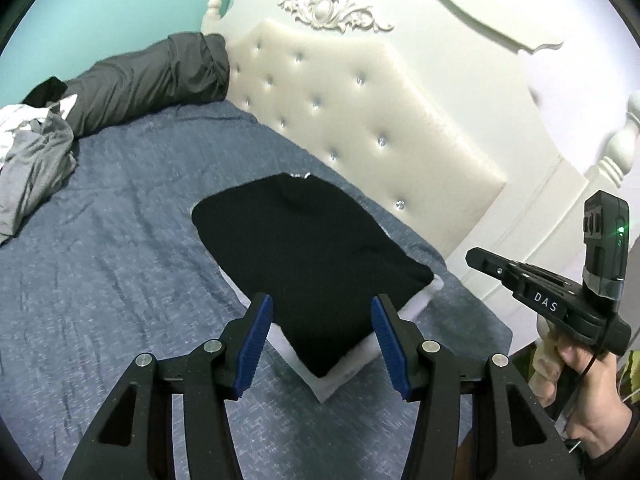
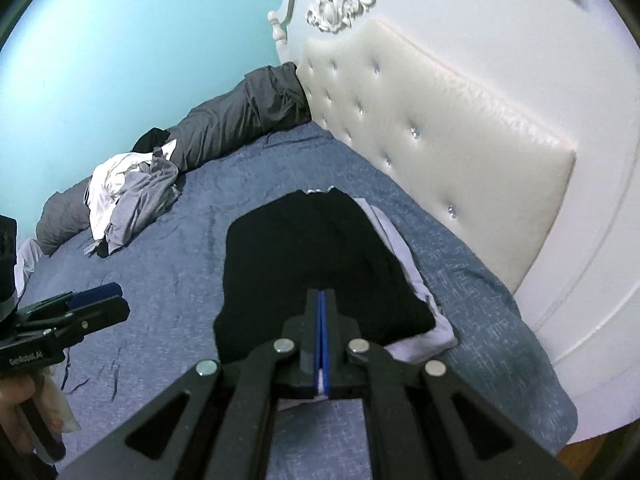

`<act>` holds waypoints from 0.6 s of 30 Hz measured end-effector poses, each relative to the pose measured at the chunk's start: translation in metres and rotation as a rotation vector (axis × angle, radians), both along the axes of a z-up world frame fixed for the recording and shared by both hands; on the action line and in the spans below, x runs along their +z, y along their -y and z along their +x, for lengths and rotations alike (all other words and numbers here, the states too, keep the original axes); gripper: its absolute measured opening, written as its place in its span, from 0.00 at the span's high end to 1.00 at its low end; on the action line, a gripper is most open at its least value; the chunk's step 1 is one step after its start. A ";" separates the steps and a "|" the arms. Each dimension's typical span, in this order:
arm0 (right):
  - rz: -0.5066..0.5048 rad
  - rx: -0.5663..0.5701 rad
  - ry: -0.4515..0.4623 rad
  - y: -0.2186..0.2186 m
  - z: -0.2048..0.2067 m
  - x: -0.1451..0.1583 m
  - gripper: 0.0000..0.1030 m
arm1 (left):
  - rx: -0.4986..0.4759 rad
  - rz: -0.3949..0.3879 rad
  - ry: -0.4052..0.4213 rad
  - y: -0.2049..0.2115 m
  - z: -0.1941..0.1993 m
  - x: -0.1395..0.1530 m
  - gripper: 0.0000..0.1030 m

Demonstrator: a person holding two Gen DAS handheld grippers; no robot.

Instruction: Fold clothes

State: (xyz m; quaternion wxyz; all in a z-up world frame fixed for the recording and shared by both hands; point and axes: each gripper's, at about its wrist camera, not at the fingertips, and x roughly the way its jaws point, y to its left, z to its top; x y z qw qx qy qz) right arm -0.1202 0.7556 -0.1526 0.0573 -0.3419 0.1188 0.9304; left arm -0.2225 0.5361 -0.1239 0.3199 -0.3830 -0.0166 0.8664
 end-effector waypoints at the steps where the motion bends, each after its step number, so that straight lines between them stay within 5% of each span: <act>1: 0.006 0.000 -0.005 0.004 0.004 0.005 1.00 | 0.000 0.003 -0.006 0.003 0.004 0.004 0.45; 18: 0.002 -0.051 -0.056 0.053 0.070 0.054 1.00 | -0.017 0.033 -0.080 0.030 0.069 0.058 0.42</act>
